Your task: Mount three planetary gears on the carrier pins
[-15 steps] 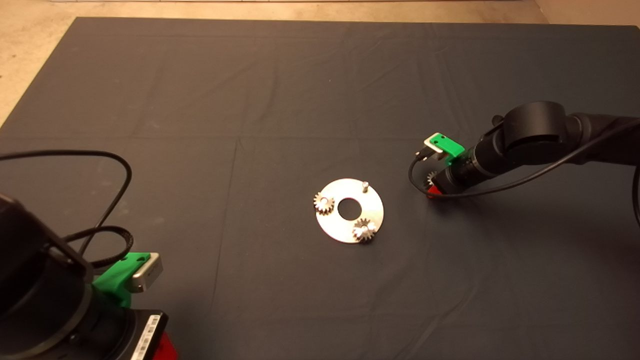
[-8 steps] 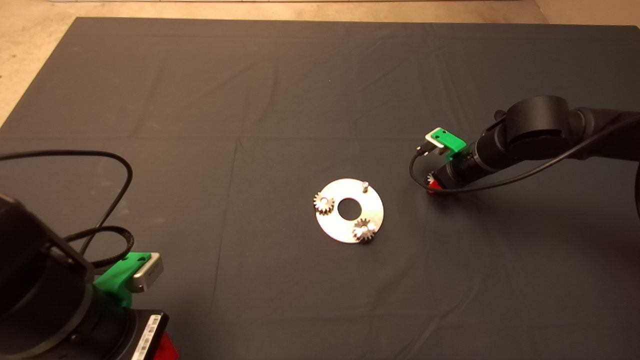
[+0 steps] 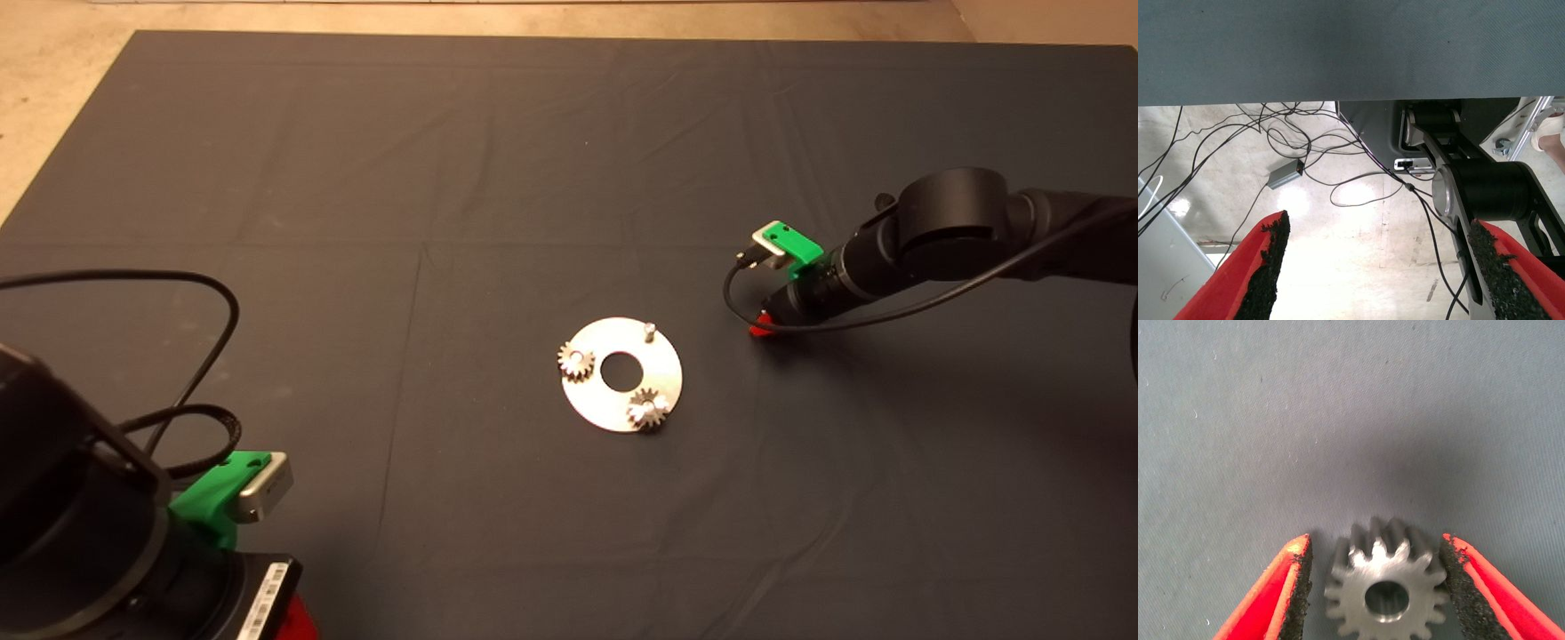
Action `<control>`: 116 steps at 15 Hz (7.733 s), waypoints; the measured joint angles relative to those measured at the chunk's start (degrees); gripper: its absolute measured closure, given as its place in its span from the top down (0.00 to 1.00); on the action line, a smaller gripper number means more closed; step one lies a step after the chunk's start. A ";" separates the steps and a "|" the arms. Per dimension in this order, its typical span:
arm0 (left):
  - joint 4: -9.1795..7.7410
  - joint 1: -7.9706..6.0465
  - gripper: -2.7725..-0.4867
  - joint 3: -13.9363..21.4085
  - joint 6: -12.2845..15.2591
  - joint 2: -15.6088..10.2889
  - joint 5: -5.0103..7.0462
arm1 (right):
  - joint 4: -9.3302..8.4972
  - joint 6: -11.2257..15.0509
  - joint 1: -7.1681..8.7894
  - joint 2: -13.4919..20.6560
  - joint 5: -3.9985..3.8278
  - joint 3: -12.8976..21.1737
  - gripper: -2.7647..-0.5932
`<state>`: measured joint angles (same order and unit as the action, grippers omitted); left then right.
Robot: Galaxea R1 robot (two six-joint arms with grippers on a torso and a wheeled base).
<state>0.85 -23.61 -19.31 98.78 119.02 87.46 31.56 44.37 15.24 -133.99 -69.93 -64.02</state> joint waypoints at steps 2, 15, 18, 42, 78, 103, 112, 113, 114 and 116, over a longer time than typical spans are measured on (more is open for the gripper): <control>0.00 0.57 0.61 0.00 0.00 0.02 0.00 | 0.00 0.02 -0.02 0.00 0.34 -0.25 0.36; 0.00 0.61 0.61 0.00 0.04 0.02 0.00 | 0.00 -0.15 0.00 0.21 -3.19 1.48 0.30; 0.00 0.61 0.61 0.00 0.04 0.04 -0.02 | 0.00 -0.15 0.00 0.20 -3.30 1.48 0.26; 0.00 0.83 0.61 0.00 0.23 0.20 0.00 | -5.91 3.25 10.06 -10.40 -16.36 7.44 0.22; -0.01 0.93 0.61 0.00 0.23 0.68 0.00 | -8.02 11.00 5.68 -21.27 -11.86 -1.08 0.22; -0.01 0.93 0.61 0.00 0.22 0.68 -0.02 | -7.45 9.70 5.53 -23.49 -17.03 -3.07 0.22; -0.01 0.93 0.61 0.00 0.22 0.68 -0.02 | -7.39 9.73 4.63 -23.49 -16.86 -3.02 0.22; -0.01 0.93 0.61 0.00 0.22 0.68 -0.02 | -7.18 9.73 4.61 -23.49 -16.84 -3.02 0.22; -0.01 0.93 0.61 0.00 0.22 0.68 -0.02 | -6.95 9.73 4.61 -23.49 -16.84 -3.02 0.22; -0.01 0.93 0.61 0.00 0.22 0.68 -0.02 | -6.03 9.70 4.61 -23.49 -16.75 -3.02 0.22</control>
<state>0.84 -22.69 -19.31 99.00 119.70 87.43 25.53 54.08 19.84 -157.48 -86.69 -67.04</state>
